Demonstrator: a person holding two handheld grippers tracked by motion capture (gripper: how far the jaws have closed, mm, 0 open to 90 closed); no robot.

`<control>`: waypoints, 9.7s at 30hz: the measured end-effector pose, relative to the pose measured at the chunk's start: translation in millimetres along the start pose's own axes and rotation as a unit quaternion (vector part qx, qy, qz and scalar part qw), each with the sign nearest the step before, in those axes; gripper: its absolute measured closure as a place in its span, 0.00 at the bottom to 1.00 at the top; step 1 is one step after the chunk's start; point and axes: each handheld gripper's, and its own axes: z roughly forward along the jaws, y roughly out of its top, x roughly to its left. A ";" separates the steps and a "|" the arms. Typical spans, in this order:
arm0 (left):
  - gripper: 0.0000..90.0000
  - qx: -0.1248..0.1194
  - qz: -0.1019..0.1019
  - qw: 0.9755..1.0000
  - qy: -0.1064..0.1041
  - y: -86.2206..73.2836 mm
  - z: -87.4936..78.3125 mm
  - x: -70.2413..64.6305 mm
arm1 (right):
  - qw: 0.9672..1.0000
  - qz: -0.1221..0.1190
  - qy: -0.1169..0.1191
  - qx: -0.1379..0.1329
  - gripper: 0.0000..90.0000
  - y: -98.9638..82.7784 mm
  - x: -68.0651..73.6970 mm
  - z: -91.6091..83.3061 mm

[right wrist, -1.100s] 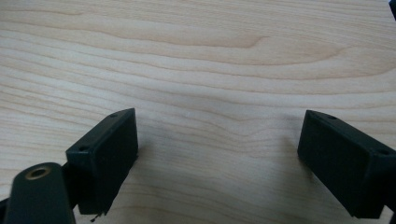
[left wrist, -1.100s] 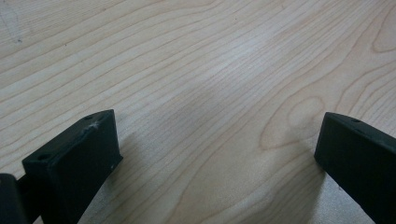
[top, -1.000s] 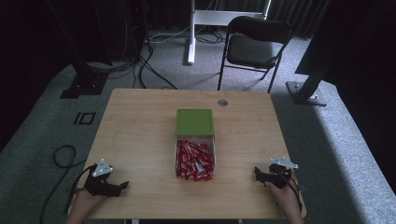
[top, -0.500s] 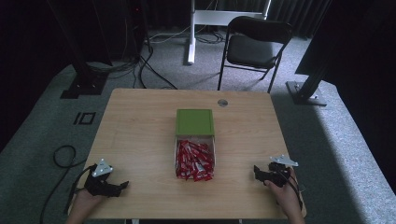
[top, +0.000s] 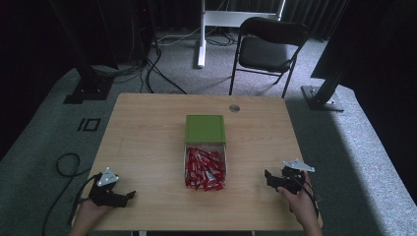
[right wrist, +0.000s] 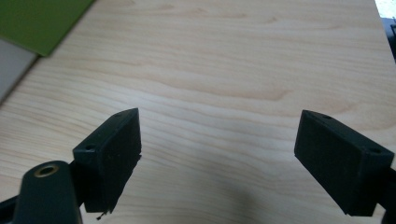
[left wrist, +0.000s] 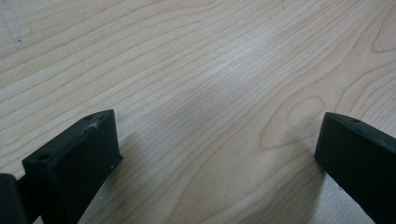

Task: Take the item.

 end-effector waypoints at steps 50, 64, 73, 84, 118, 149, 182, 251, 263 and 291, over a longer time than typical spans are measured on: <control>0.01 0.001 0.000 1.000 0.000 0.1 -0.1 0.0 | 0.981 -0.105 0.148 -0.071 0.20 89.8 132.9 -19.5; 0.01 0.000 0.000 1.000 0.000 0.1 0.0 0.0 | 0.972 -0.138 0.185 -0.054 0.32 87.7 176.7 -5.4; 0.01 0.000 0.000 1.000 0.000 0.1 0.0 0.0 | 0.966 -0.148 0.211 -0.038 0.69 82.0 190.5 5.5; 0.01 0.000 0.000 1.000 0.000 0.0 0.0 0.0 | 0.972 -0.139 0.188 0.014 0.81 70.8 203.6 27.4; 0.01 0.000 0.000 1.000 0.000 0.0 0.0 -0.1 | 0.975 -0.134 0.177 0.015 0.92 78.2 203.3 13.7; 0.01 0.001 0.000 1.000 0.000 0.1 -0.1 0.0 | 0.979 -0.072 0.178 -0.061 0.92 105.6 164.4 -35.1; 0.01 0.000 0.000 1.000 0.000 0.0 0.0 0.0 | 0.994 0.090 0.026 -0.057 0.92 78.5 101.6 58.3; 0.01 0.000 0.000 1.000 0.000 0.0 0.0 0.0 | 0.994 0.101 0.014 -0.038 0.36 46.1 62.8 64.6; 0.01 0.000 0.000 1.000 0.000 0.0 0.0 0.0 | 0.994 0.101 0.000 -0.039 0.31 27.5 37.4 52.9; 0.01 0.000 0.000 1.000 0.000 0.0 0.0 0.0 | 0.995 0.092 -0.044 -0.003 0.21 -17.6 -12.5 20.7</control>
